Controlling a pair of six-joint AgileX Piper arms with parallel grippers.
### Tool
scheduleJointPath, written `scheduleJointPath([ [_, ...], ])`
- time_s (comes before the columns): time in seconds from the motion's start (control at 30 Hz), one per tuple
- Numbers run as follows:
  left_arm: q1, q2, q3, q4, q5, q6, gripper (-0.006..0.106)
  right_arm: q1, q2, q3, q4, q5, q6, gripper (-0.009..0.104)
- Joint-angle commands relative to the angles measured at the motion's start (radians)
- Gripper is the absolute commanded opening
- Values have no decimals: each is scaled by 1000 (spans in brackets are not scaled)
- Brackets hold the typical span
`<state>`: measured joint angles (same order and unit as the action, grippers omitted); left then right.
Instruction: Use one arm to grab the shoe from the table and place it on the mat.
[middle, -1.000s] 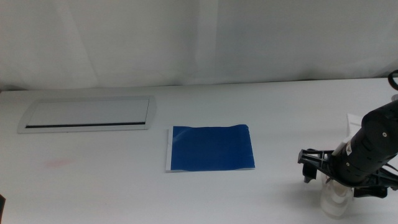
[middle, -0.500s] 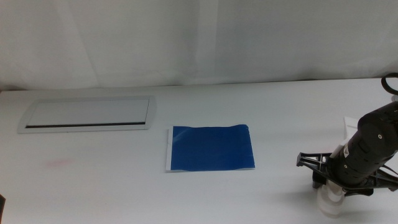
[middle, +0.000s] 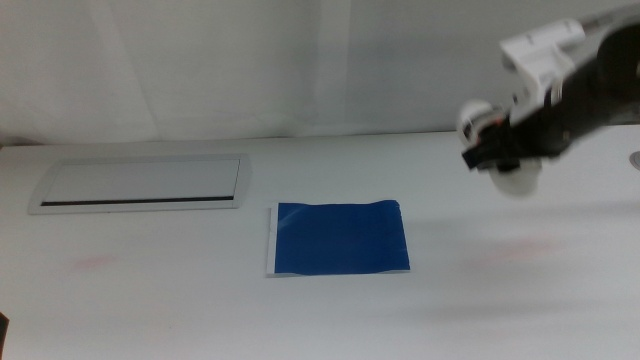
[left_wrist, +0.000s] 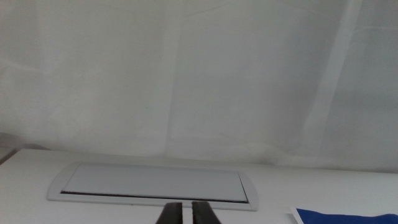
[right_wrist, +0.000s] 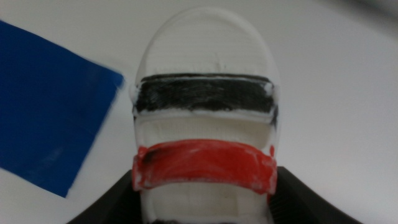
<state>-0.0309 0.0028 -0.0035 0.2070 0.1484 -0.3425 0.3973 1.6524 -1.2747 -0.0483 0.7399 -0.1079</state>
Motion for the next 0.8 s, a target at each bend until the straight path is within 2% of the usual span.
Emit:
scheduleJointPath([
  [0.0,2,-20,39,-6,-4,-7,-3,3,21,-104,58,62,-211,-2],
  [0.17,2,-20,39,-6,-4,-7,-3,3,112,-260,226,172,-503,-2],
  [0.27,2,-20,39,-6,-4,-7,-3,15,181,-330,291,235,-657,-2],
  [0.6,2,-20,39,-6,-4,-7,-3,123,418,-491,335,310,-967,-2],
  [0.77,2,-20,39,-6,-4,-7,-3,169,521,-554,358,303,-989,-2],
])
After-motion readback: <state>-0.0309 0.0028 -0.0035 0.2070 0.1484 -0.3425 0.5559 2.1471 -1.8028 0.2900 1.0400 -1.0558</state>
